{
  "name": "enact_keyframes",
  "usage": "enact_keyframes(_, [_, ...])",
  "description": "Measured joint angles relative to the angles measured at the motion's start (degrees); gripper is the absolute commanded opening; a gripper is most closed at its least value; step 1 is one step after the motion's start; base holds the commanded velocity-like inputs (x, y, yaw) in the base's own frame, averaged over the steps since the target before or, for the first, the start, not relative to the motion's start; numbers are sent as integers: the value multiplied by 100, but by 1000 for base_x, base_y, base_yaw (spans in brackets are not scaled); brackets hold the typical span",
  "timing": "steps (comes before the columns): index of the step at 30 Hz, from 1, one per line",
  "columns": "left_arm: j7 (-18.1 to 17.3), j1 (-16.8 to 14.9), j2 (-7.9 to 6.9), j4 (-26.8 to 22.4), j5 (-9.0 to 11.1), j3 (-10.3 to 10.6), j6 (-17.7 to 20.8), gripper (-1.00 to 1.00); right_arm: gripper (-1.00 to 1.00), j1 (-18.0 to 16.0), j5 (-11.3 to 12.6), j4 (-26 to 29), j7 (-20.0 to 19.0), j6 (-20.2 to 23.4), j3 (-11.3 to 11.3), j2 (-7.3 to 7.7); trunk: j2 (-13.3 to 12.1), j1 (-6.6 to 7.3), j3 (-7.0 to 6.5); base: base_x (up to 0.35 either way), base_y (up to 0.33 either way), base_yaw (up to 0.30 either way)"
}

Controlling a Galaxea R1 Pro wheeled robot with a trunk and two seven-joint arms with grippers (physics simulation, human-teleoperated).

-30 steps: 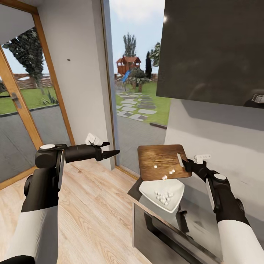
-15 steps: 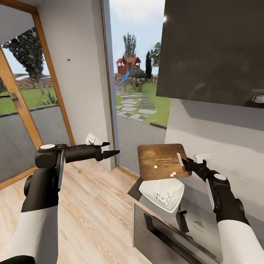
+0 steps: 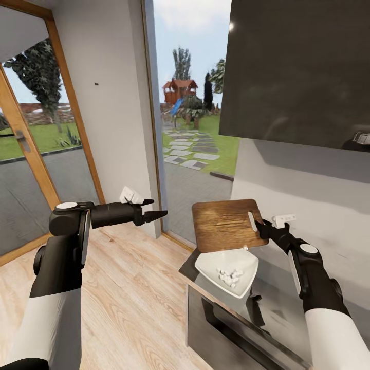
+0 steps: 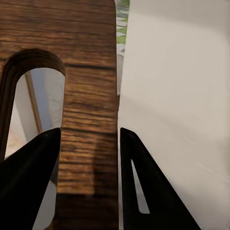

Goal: In the kitchen, take the Vidalia onion out of the sink, dice it on the chopping board with the paring knife, put the diced onion into the bowl on the countertop, then place both the paring knife and the chopping board into the sink.

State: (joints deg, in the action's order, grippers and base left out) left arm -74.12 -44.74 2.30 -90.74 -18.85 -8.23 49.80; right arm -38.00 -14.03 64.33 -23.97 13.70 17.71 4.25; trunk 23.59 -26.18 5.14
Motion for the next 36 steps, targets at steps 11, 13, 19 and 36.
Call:
enact_keyframes(11, [0, 0, 0, 0, 0, -4, -2, 100, -100, 18, -4, 0, -135, 10, 8, -1, 0, 0, 0, 0, 0, 0])
enact_keyframes(13, [0, 0, 0, 0, 0, -1, -1, 100, -100, 18, -4, 0, -135, 12, 9, 1, 0, 0, 0, 0, 0, 0])
enact_keyframes(19, [0, 1, 0, 0, -1, -2, 0, 100, -100, 16, 0, 468, -123, 215, 407, 8, -1, 0, -1, 0, 0, 0])
enact_keyframes(36, [0, -1, 0, 1, 0, -1, -6, 100, -100, 19, -53, 1618, -92, 4594, 477, 682, -1, 0, 0, 0, -47, -85])
